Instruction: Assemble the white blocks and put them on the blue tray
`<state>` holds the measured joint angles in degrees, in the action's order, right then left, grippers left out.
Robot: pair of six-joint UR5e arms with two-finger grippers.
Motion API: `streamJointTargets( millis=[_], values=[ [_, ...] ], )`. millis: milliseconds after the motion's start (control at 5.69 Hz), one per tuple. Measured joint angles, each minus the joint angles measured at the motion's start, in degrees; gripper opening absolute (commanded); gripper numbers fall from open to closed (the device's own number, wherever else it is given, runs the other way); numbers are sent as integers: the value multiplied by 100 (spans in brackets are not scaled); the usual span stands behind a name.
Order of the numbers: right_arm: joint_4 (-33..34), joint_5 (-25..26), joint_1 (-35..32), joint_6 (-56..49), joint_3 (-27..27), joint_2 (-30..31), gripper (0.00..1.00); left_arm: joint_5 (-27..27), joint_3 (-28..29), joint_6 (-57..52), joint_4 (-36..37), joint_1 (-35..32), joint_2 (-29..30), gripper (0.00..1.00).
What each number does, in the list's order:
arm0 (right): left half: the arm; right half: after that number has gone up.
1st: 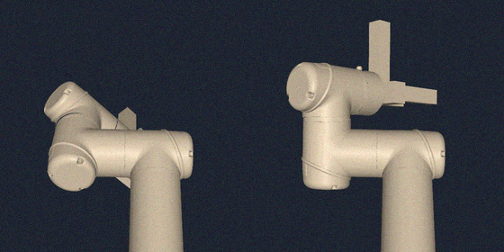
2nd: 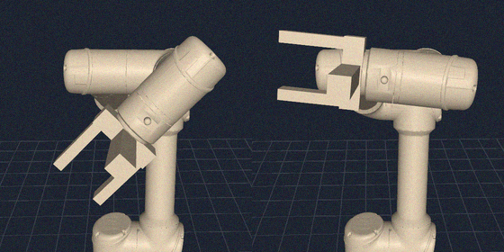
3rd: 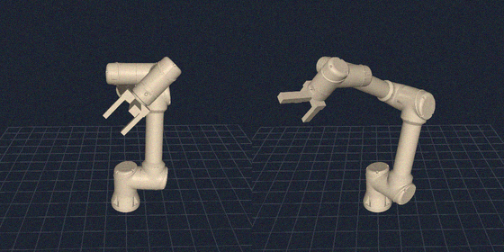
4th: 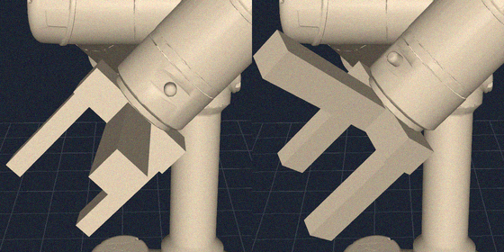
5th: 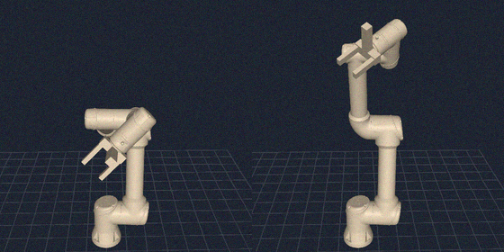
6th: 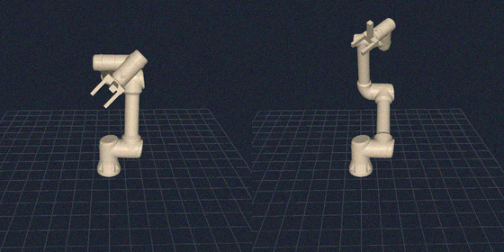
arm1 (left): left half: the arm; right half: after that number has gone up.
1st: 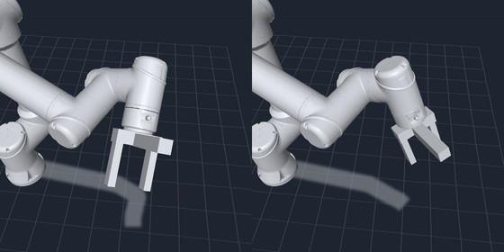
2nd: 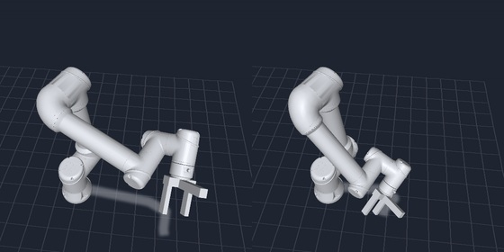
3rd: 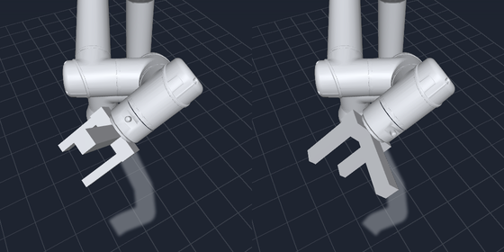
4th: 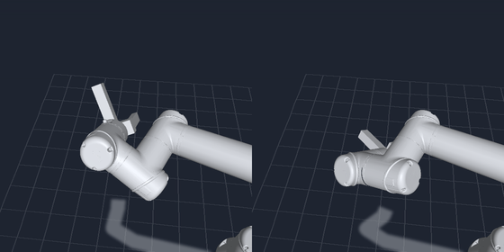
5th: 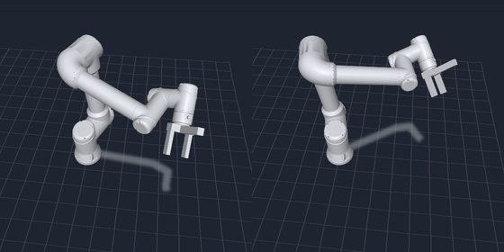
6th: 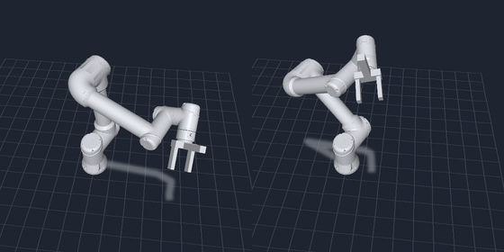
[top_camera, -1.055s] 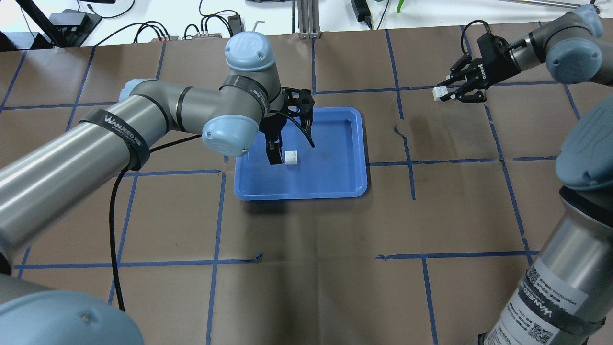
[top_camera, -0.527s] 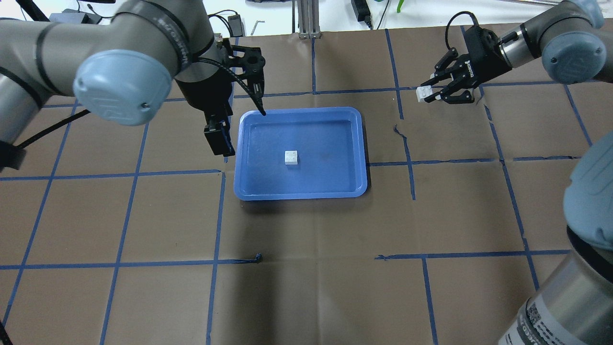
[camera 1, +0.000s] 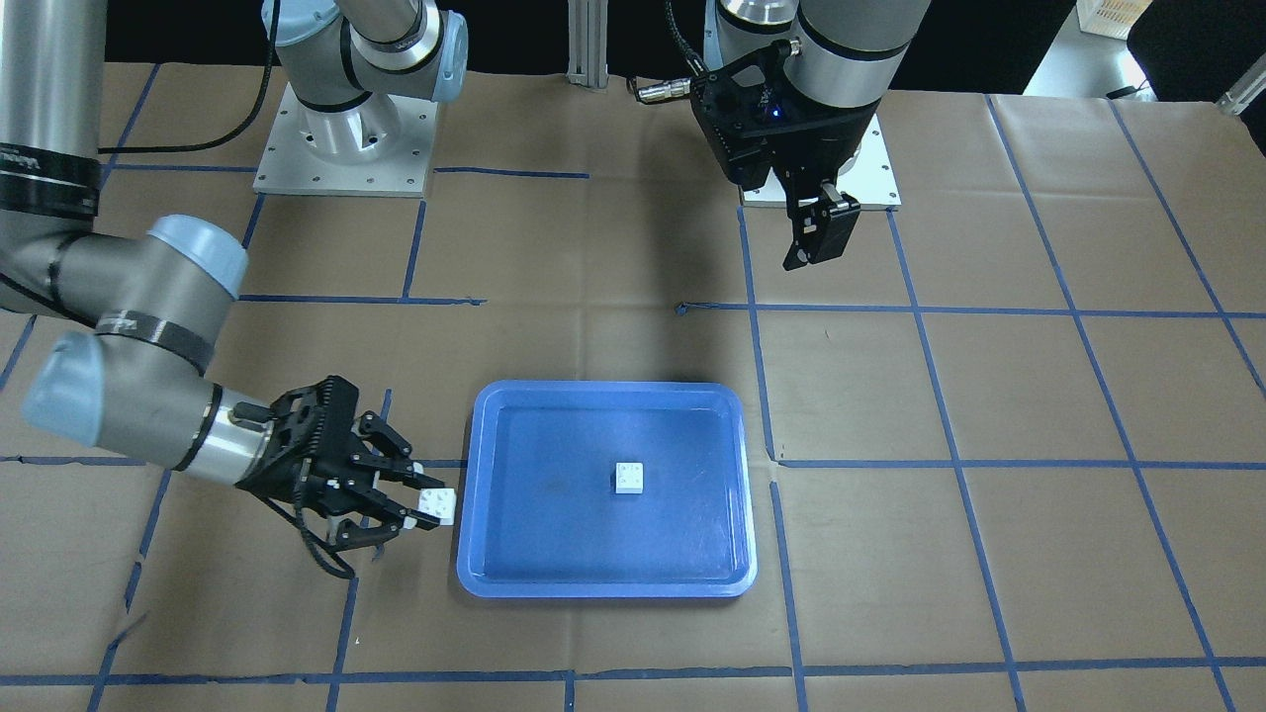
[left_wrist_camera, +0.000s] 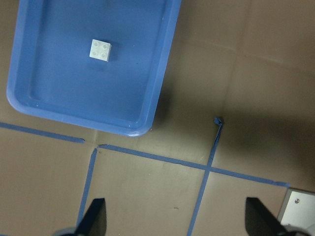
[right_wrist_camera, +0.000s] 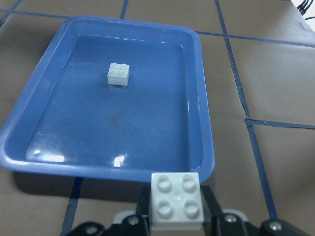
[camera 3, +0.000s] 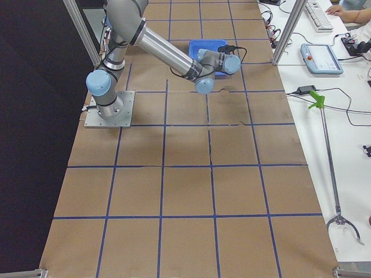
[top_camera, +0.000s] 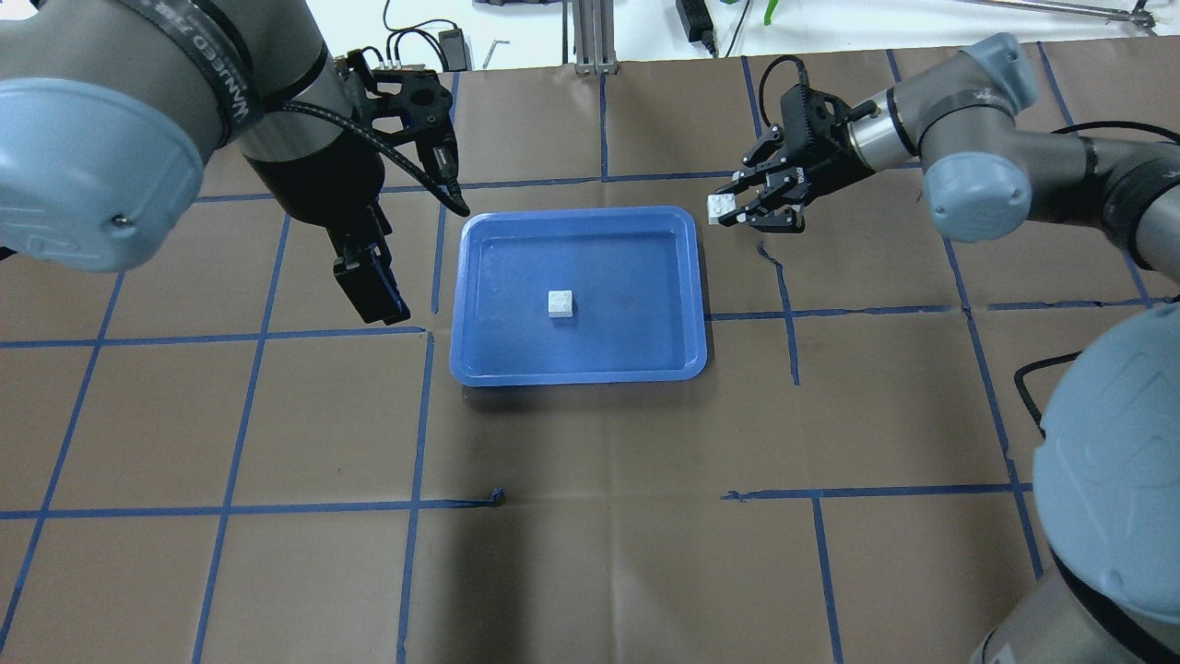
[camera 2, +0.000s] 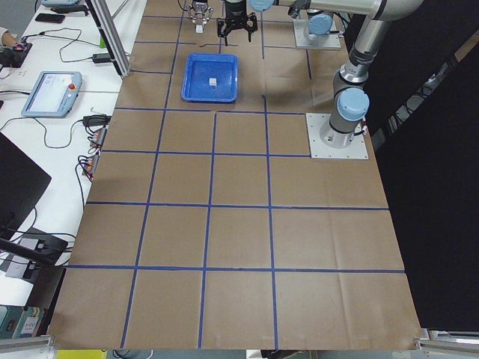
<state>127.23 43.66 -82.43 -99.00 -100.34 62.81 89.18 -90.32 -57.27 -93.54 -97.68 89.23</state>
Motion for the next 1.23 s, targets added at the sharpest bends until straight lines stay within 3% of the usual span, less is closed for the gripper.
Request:
streamJointTargets(
  millis=[352, 527, 879, 1231],
  values=[
    [2362, 19, -649, 1849, -722, -146, 26, 26, 6, 3135, 199, 104, -210, 99],
    [3034, 54, -911, 2280, -867, -344, 26, 40, -5, 4432, 267, 261, -372, 99],
    [3423, 183, -1174, 2471, -945, -668, 27, 113, -18, 5489, 295, 495, -573, 99],
    [3469, 211, -1282, 2570, -1082, -774, 27, 123, -20, 5614, 323, 642, -606, 99]
  ],
)
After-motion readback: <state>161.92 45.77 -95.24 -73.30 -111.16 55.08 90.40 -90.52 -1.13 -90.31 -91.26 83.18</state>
